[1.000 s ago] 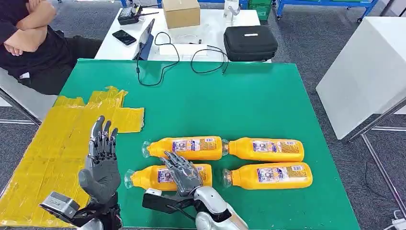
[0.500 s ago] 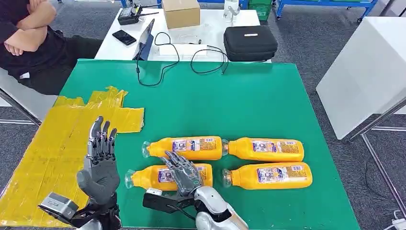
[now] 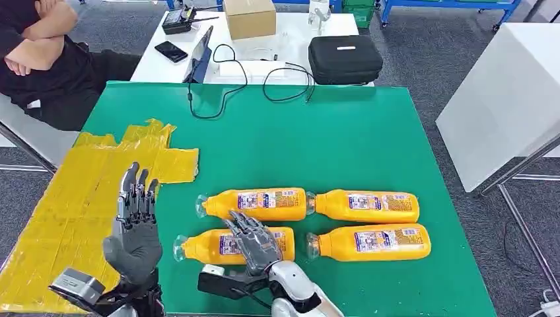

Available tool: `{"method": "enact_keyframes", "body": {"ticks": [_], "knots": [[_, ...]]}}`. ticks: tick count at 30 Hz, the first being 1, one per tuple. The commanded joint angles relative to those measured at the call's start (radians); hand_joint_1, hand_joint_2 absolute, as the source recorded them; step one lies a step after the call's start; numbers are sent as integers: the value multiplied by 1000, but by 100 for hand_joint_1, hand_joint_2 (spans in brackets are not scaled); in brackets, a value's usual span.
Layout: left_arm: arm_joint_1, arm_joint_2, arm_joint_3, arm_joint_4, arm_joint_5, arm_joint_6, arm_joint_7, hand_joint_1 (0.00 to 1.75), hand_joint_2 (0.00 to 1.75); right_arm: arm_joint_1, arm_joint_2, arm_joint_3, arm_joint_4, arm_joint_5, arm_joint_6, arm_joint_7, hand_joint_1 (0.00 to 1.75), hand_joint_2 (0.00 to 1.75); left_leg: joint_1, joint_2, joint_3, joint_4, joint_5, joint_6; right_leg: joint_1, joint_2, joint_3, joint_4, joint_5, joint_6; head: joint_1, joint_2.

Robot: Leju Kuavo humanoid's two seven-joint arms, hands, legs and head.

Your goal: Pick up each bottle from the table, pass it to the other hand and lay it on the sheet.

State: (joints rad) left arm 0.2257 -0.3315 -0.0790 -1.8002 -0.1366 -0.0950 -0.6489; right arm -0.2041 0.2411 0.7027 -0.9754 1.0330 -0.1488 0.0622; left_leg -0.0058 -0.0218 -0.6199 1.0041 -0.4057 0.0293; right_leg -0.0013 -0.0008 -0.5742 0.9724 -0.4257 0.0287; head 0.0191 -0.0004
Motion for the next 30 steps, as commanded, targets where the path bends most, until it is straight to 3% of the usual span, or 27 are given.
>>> {"method": "enact_keyframes", "body": {"ticks": [1, 3, 12, 13, 14, 15, 16, 20, 28, 29, 30], "knots": [[-3, -14, 46, 22, -7, -5, 0, 0, 0, 105, -63, -22, -227, -84, -94, -113, 0, 175, 1, 0, 3, 0, -2, -2, 1, -2, 4, -1, -2, 0, 0, 0], [-18, -14, 32, 46, -11, 5, -9, 0, 0, 154, -55, -36, -393, -181, -111, -219, 0, 175, 0, -1, 1, 0, -1, -1, 0, -2, 1, 0, -1, 0, 0, 0], [-20, -11, 27, 50, -12, 11, -13, 0, 0, 164, -63, -35, -418, -175, -95, -197, 0, 175, 0, 0, 2, -1, -1, -2, 0, -2, 2, -1, -1, 0, 0, 0], [-22, -7, 20, 53, -10, 11, -13, 0, 0, 176, -42, -49, -449, -312, -116, -360, 0, 175, 0, 0, 1, -1, -1, -1, 0, -1, 1, -1, -1, 0, 0, 0], [-44, -3, 2, 81, -9, 13, -14, 0, 0, 199, -23, -71, -556, -540, -45, -504, 0, 175, 0, 1, 3, -1, -2, -2, 0, -1, 3, -1, -2, 0, 0, 0], [-58, -5, -4, 100, -6, 20, -14, 0, 0, 198, -32, -66, -620, -536, -32, -496, 0, 175, 0, 1, 1, 0, -1, -2, 0, -1, 1, 0, -1, 0, 0, 0], [-71, -5, -13, 116, -3, 27, -14, 0, 0, 208, -29, -76, -672, -525, -58, -508, 0, 0, 0, -1, -1, 0, 0, -1, 0, -3, -1, 1, -1, 0, 0, 0], [-71, 0, -30, 117, 14, 63, -18, 0, 0, 248, -22, -182, -757, -666, -50, -546, 0, 0, 0, -2, 1, 1, -1, -2, 0, -4, 2, 0, -2, 0, 0, 0], [-50, 11, -32, 43, 11, 79, -1, 0, 0, 268, -14, -220, -760, -650, -16, -594, 0, 0, 0, 1, 0, 0, -1, -1, 0, -1, 1, 0, -1, 0, 0, 0], [-44, 11, -39, 36, 5, 81, 0, 0, 0, 278, -19, -208, -769, -614, -39, -589, 0, 175, 0, 1, 2, 0, -2, -2, 0, -1, 2, 0, -1, 0, 0, 0], [-36, 7, -42, 31, 1, 88, -1, 0, 0, 294, -20, -205, -783, -611, -52, -583, 0, 175, 0, 1, 1, 0, -1, -2, 0, -1, 2, -1, -1, 0, 0, 0]]}}
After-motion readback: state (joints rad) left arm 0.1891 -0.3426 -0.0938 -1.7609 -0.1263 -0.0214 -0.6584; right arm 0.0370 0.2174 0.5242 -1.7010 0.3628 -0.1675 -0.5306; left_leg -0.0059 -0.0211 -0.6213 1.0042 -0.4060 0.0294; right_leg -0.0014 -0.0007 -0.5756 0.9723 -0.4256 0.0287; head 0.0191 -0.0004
